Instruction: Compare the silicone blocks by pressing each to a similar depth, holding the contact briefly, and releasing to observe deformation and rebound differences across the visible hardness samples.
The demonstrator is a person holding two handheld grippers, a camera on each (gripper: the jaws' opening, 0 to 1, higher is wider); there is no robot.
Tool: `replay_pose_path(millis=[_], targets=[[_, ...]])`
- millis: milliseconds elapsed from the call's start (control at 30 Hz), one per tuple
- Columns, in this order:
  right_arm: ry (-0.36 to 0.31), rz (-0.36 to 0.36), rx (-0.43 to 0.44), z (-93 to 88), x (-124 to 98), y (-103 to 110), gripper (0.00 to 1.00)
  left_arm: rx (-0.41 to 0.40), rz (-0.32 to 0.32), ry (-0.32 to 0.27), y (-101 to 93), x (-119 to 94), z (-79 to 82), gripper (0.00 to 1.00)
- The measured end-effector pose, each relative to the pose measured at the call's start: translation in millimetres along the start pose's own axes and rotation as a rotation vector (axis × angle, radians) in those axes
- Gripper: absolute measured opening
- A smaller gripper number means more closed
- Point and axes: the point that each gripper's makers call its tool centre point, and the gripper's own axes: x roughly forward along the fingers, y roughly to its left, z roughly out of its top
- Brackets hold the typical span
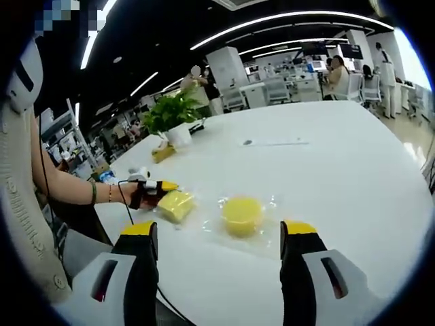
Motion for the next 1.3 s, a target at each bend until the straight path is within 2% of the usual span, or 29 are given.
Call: replay_pose_path(millis=[200, 333, 367, 400, 633, 833, 1000, 1167, 1300], targets=[[0.010, -0.002, 0.000, -2.2, 2, -3, 0.67, -0.030, -0.012, -0.016, 2.0, 2, 0.9, 0.10], [0.011, -0.003, 0.002, -2.3, 3, -5, 0.67, 0.012, -0.021, -0.017, -2.8, 4, 0.0, 0.04], [0.014, -0.003, 0.002, -2.9, 4, -6, 0.67, 0.071, -0.027, -0.005, -3.8, 4, -1.7, 0.01], [0.016, -0.002, 0.002, -3.2, 4, -6, 0.67, 0.075, -0.013, -0.006, -2.7, 4, -1.1, 0.00], [0.014, 0.008, 0.000, -2.8, 6, -5, 0.67, 0.181, 0.022, 0.009, -3.6, 5, -0.2, 0.00], [0.003, 0.016, -0.010, 0.2, 6, -4, 0.67, 0.270, 0.041, 0.015, -15.5, 5, 0.8, 0.00], [-0.028, 0.026, -0.022, 11.7, 4, 2, 0.67, 0.327, 0.065, 0.007, -21.9, 3, 8.4, 0.00], [-0.049, 0.038, -0.041, 18.2, -2, 7, 0.67, 0.369, 0.076, -0.012, -39.1, -1, 13.2, 0.00], [-0.072, 0.049, -0.054, 23.9, -7, 13, 0.66, 0.446, 0.101, 0.000, -58.5, -4, 10.9, 0.00]])
